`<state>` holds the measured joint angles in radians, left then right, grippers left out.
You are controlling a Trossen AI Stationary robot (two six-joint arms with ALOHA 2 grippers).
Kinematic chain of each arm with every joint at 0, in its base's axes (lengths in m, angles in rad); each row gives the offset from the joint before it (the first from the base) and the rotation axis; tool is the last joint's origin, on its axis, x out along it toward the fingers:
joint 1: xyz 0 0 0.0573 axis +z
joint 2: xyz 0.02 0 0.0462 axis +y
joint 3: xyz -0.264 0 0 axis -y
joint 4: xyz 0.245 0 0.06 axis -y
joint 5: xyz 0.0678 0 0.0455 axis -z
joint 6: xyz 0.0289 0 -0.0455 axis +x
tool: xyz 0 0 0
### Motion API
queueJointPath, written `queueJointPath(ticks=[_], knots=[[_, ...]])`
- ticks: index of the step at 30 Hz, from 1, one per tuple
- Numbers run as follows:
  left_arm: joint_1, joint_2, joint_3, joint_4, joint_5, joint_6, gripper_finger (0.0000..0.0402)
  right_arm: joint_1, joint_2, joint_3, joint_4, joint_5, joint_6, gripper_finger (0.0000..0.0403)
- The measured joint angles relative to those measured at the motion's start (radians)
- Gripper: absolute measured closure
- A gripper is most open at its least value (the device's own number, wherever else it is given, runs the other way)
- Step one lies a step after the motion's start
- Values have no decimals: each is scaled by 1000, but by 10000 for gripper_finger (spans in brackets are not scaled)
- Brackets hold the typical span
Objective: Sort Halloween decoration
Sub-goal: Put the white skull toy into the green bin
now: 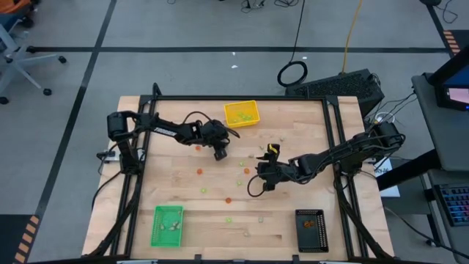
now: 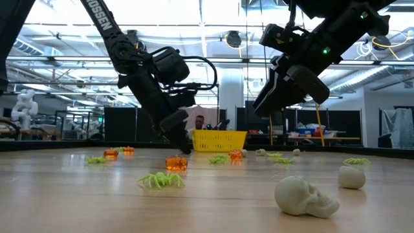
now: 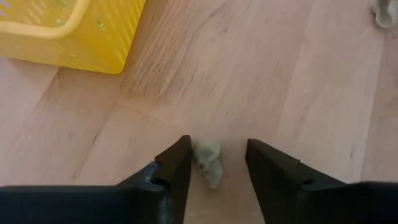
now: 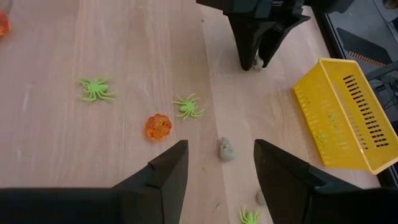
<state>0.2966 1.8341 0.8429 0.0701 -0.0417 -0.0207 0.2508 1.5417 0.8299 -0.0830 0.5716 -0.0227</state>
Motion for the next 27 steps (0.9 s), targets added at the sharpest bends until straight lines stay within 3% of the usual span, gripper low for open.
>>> queueJointPath(ticks=[13,20,27], knots=[[-1,2,0,-36,7,1,368,0,0,0,-1,0,-2,234],[-14,-21,-1,-55,28,0,367,0,0,0,-1,0,-7,234],[-51,-141,-7,-152,53,1,367,0,0,0,0,0,-7,234]])
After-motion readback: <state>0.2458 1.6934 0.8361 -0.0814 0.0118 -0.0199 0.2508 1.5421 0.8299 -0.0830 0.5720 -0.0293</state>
